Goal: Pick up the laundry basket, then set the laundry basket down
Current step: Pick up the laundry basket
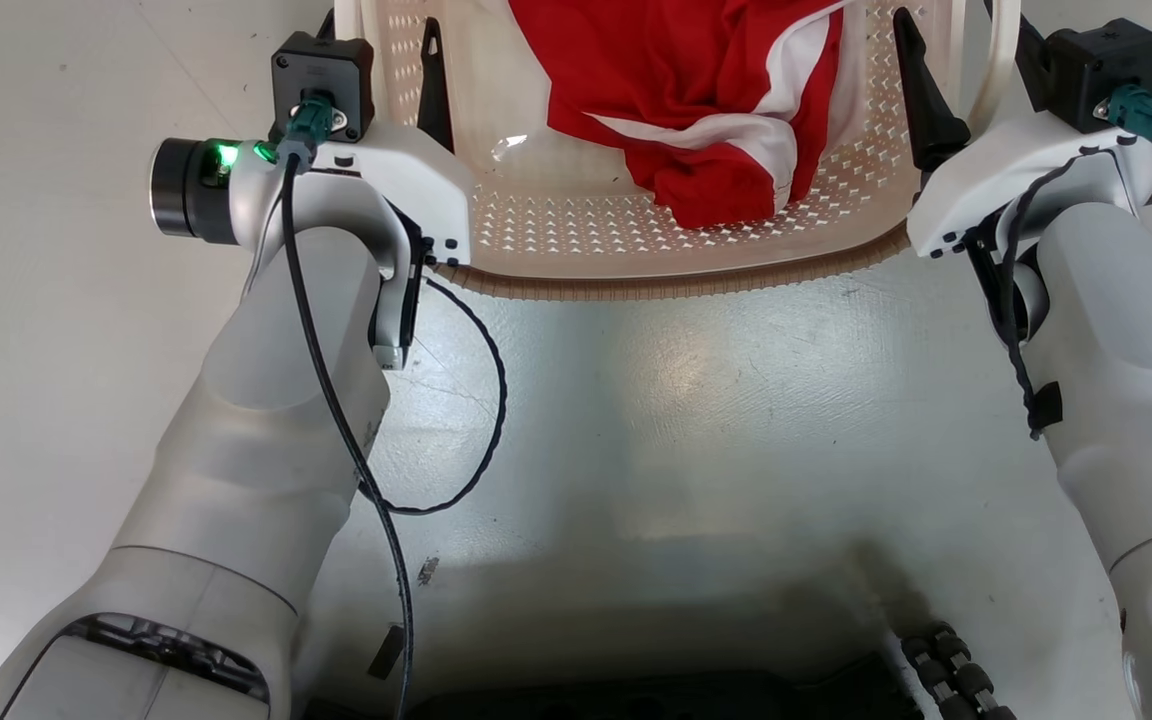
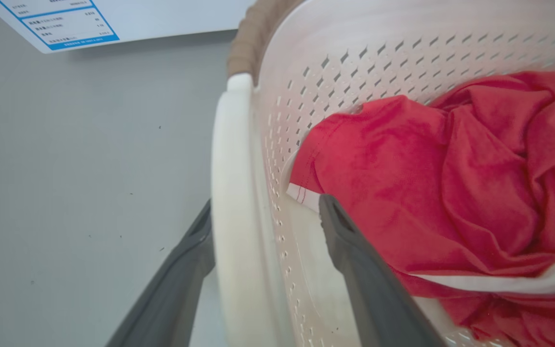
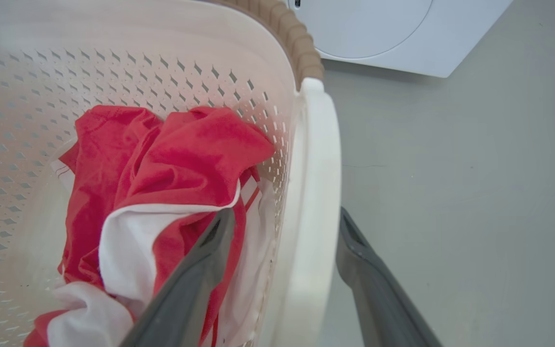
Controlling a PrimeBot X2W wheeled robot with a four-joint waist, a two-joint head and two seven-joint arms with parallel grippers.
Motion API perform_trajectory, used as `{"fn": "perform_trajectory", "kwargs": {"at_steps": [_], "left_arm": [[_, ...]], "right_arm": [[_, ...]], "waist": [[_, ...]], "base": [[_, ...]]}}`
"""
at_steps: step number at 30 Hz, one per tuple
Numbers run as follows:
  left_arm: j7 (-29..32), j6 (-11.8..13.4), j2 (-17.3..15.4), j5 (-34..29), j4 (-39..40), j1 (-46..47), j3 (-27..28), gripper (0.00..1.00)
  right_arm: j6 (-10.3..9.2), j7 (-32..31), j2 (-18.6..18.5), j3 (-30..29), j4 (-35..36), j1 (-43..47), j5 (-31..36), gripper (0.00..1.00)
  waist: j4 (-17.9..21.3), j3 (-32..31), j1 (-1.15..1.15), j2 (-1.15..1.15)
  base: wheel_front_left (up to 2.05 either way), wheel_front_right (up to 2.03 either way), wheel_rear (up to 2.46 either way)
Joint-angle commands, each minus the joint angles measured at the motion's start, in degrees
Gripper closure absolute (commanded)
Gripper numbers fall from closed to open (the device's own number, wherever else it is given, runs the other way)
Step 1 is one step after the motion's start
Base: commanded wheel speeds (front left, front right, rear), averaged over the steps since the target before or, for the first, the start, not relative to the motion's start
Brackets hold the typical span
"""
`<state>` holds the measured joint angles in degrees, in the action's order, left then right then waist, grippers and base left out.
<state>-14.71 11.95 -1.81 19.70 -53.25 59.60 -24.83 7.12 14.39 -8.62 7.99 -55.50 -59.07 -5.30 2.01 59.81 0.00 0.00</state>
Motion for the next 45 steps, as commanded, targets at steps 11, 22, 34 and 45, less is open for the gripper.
{"fn": "perform_trajectory", "kwargs": {"at_steps": [11, 22, 34, 45], "left_arm": [[-0.3, 1.0, -1.1, 1.9, 0.7, -0.3, -0.5, 1.00], [-0.3, 2.2, -1.1, 9.0, -0.1, -3.0, -5.9, 1.00], [-0.3, 3.0, -1.1, 17.3, -3.1, -8.3, -10.8, 1.00], [-0.3, 1.1, -1.1, 24.3, -6.5, -18.4, -13.8, 1.00]], "right_arm": [[0.36, 0.6, 0.5, 1.5, -1.2, 2.2, -3.4, 1.00], [0.36, 0.6, -0.4, 2.5, -3.5, 3.6, -4.4, 1.00], [0.36, 0.6, 0.6, 5.6, -9.1, 7.1, -4.6, 1.00], [0.36, 0.5, 4.2, 11.7, -15.8, 13.9, -9.3, 1.00]], "waist": [[-0.4, -0.4, 0.00, 0.00], [-1.5, -4.6, 0.00, 0.00], [-2.4, -15.6, 0.00, 0.00], [-2.1, -31.4, 0.00, 0.00]], "base": [[0.00, 0.00, 0.00], [0.00, 0.00, 0.00], [0.00, 0.00, 0.00], [0.00, 0.00, 0.00]]}}
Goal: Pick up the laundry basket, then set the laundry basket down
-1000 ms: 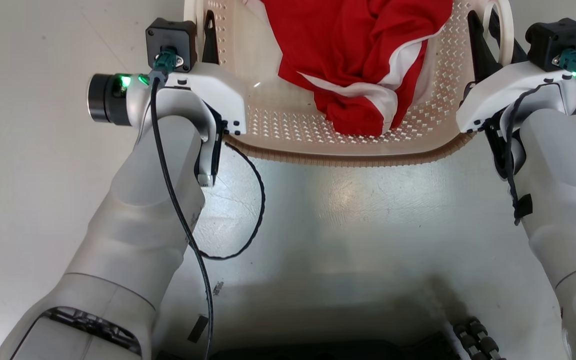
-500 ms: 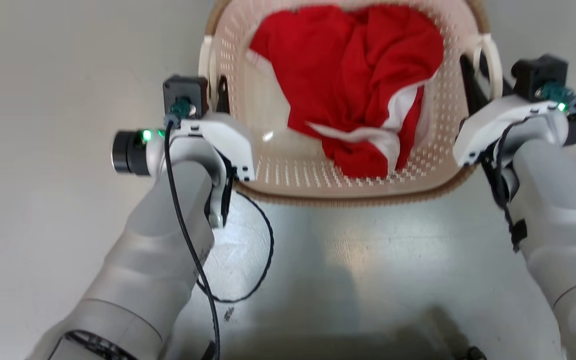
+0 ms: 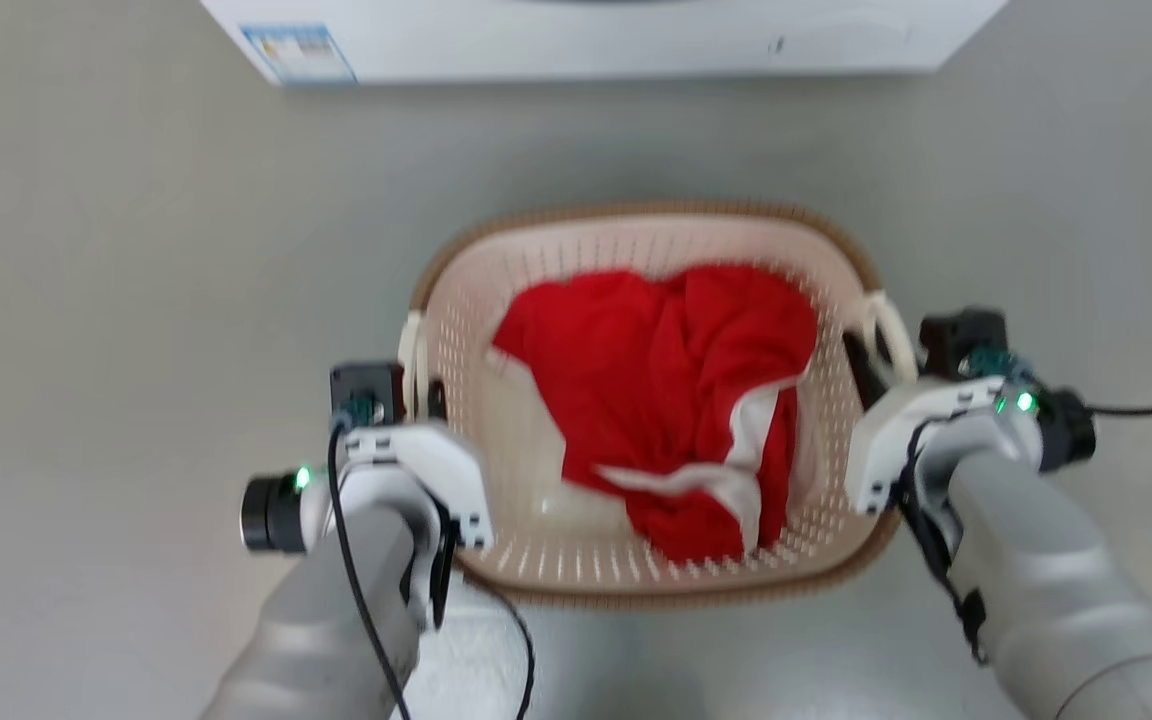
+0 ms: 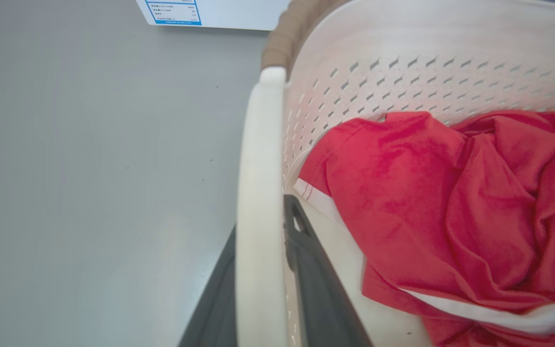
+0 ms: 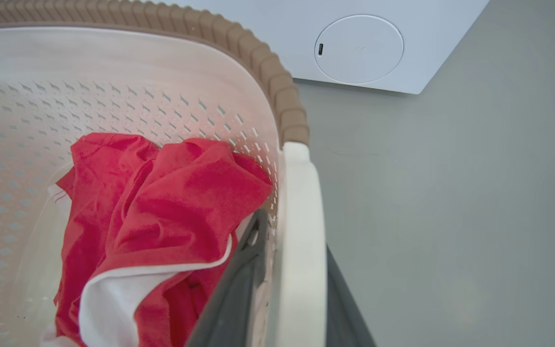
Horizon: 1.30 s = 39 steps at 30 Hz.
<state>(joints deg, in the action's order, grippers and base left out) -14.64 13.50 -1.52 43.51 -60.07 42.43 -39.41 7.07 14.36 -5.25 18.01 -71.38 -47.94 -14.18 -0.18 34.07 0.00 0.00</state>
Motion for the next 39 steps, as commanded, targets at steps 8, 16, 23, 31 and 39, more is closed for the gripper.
{"fn": "perform_trajectory", "kwargs": {"at_steps": [8, 16, 23, 31, 39], "left_arm": [[-0.4, -2.4, -1.4, 3.4, -2.2, -8.2, -2.3, 1.00], [-0.4, -3.8, -1.4, 5.8, -5.1, -13.9, -5.7, 1.00], [-0.2, -4.3, -1.4, 8.5, -7.2, -17.2, -8.3, 1.00], [0.0, -4.6, -1.4, 10.4, -8.6, -19.3, -10.4, 1.00], [0.0, -4.6, -1.4, 12.1, -8.8, -19.9, -12.2, 1.00]], "right_arm": [[0.42, -2.2, 1.7, 6.3, -1.4, 8.5, -4.6, 1.00], [0.42, -5.0, 2.2, 10.7, -1.8, 14.0, -7.8, 1.00], [0.42, -7.5, 2.3, 13.6, -1.8, 17.7, -10.5, 1.00], [0.42, -10.0, 2.4, 16.6, -0.1, 20.6, -14.1, 1.00], [0.42, -10.7, 2.4, 19.1, 0.0, 21.1, -16.8, 1.00]], "waist": [[-0.3, -15.8, 0.00, 0.00], [-0.5, -24.7, 0.00, 0.00], [-0.4, -30.2, 0.00, 0.00], [0.1, -33.5, 0.00, 0.00], [0.3, -35.1, 0.00, 0.00]], "base": [[0.00, 0.00, 0.00], [0.00, 0.00, 0.00], [0.00, 0.00, 0.00], [0.00, 0.00, 0.00], [0.00, 0.00, 0.00]]}}
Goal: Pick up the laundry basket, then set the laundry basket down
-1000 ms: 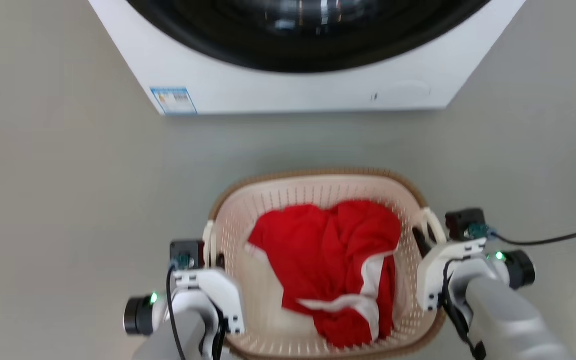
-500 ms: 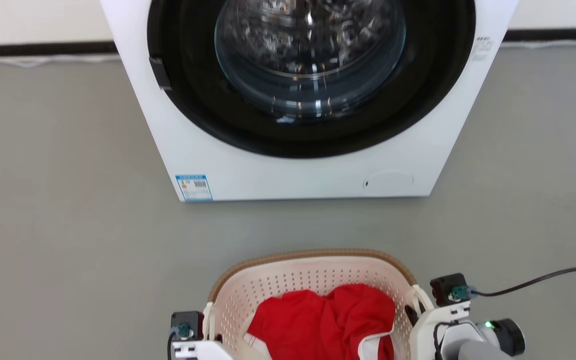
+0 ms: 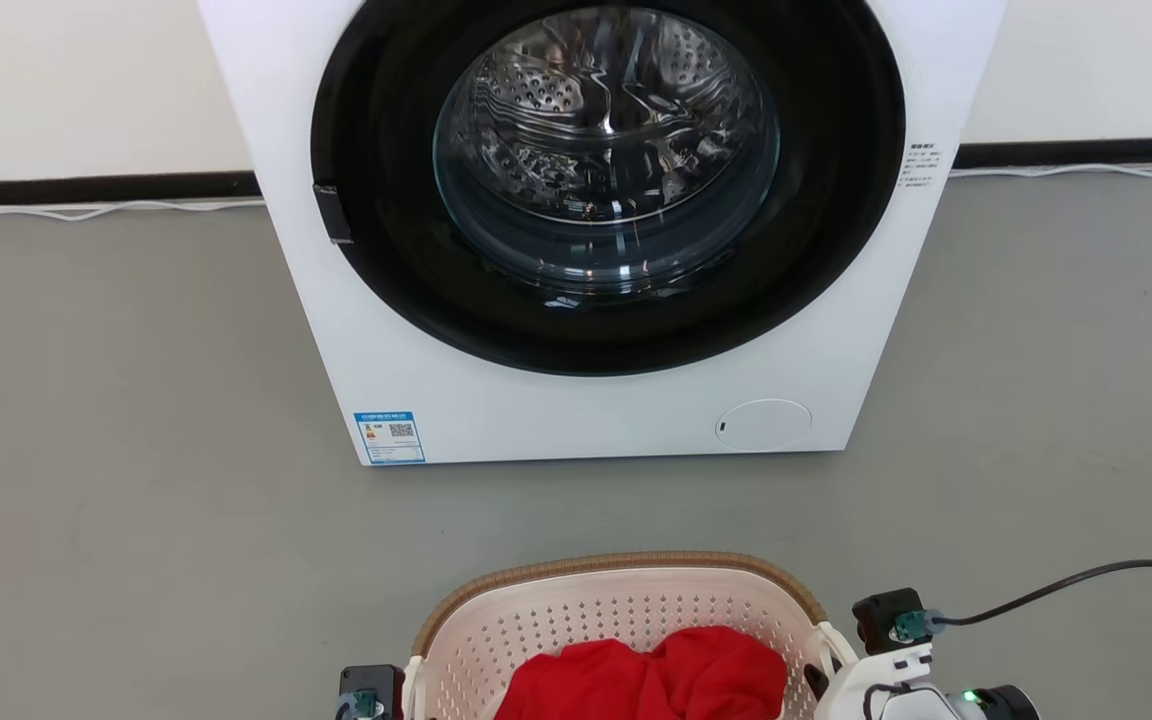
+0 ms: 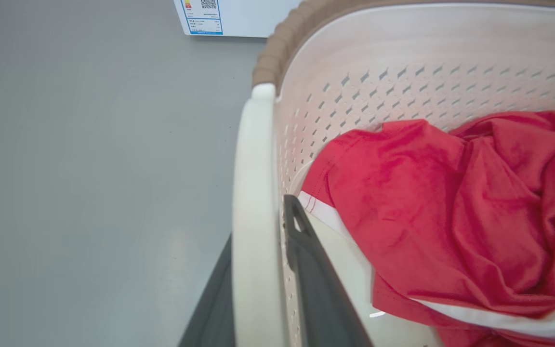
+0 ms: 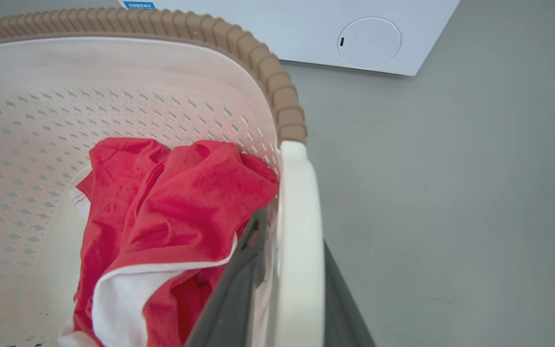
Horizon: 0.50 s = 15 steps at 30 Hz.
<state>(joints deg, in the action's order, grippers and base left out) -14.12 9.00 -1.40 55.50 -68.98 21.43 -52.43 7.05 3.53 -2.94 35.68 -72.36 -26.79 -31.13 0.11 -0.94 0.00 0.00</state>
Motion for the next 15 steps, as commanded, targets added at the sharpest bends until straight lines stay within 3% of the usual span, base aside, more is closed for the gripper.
{"fn": "perform_trajectory", "kwargs": {"at_steps": [1, 15], "left_arm": [[-0.5, -0.1, -1.5, 0.4, 0.1, 0.9, 0.6, 1.00], [-0.6, 0.4, -1.5, 3.0, -0.1, 0.8, -1.7, 1.00]], "right_arm": [[0.44, 0.1, 0.1, 1.7, 0.8, -0.1, 0.0, 1.00], [0.44, 0.2, 0.1, 4.8, 0.1, -0.1, -2.6, 1.00]], "waist": [[0.0, -0.3, 0.00, 0.00], [0.8, -1.2, 0.00, 0.00]], "base": [[0.00, 0.00, 0.00], [0.00, 0.00, 0.00]]}}
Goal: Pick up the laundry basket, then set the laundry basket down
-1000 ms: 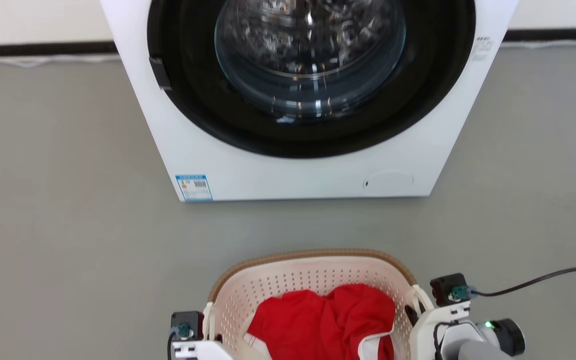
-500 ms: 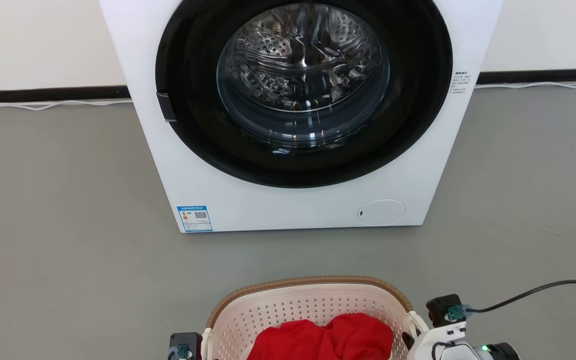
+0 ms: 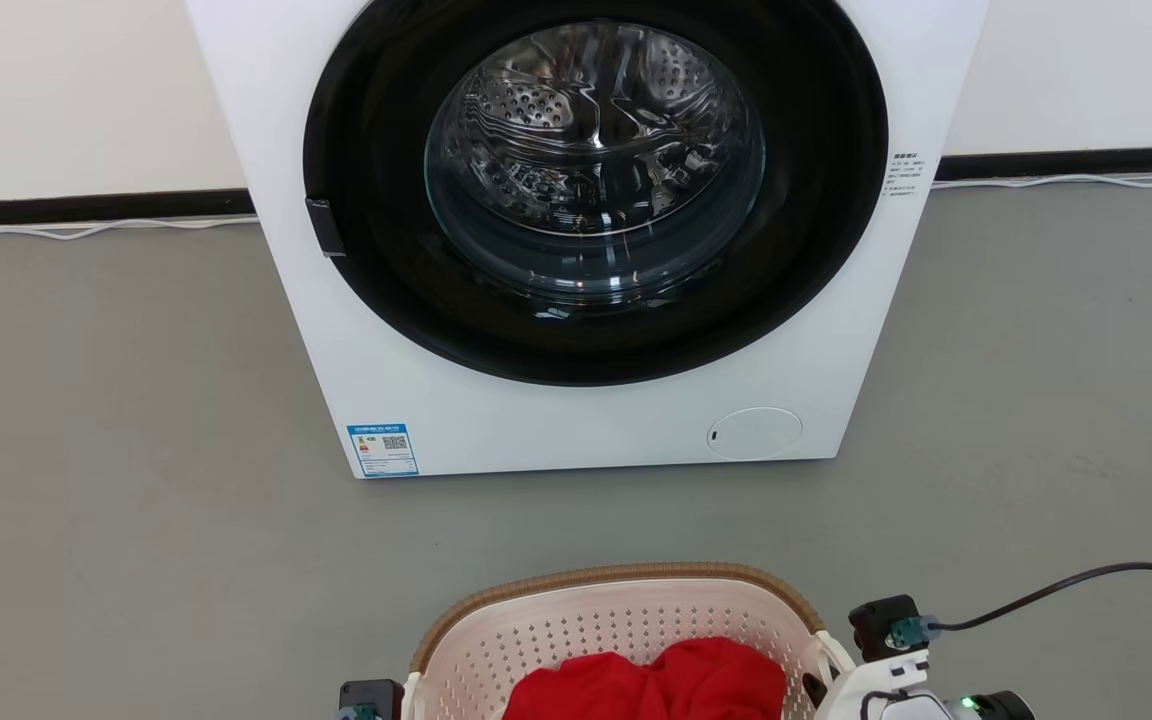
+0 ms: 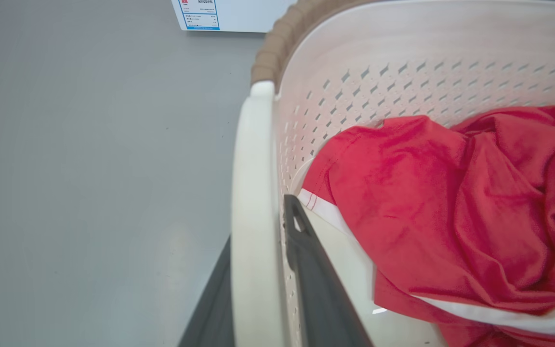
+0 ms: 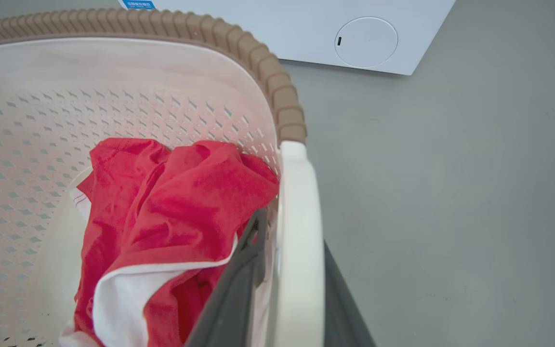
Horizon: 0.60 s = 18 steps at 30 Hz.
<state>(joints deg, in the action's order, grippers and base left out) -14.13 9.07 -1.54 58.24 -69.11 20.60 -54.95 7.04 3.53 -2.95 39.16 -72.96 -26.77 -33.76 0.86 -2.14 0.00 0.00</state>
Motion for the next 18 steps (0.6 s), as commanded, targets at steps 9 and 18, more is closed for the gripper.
{"fn": "perform_trajectory", "kwargs": {"at_steps": [9, 18], "left_arm": [[-0.7, 0.6, -1.3, 1.9, -0.2, 1.8, -0.4, 1.00], [-0.7, 0.7, -1.3, 3.1, -0.4, 2.3, -1.4, 1.00]], "right_arm": [[0.45, 0.8, 0.1, 2.5, 0.2, -0.4, -1.3, 1.00], [0.45, 1.1, 0.1, 3.7, 0.0, -0.8, -2.6, 1.00]], "waist": [[-0.1, 0.0, 0.00, 0.00], [-0.5, 0.0, 0.00, 0.00]], "base": [[0.00, 0.00, 0.00], [0.00, 0.00, 0.00]]}}
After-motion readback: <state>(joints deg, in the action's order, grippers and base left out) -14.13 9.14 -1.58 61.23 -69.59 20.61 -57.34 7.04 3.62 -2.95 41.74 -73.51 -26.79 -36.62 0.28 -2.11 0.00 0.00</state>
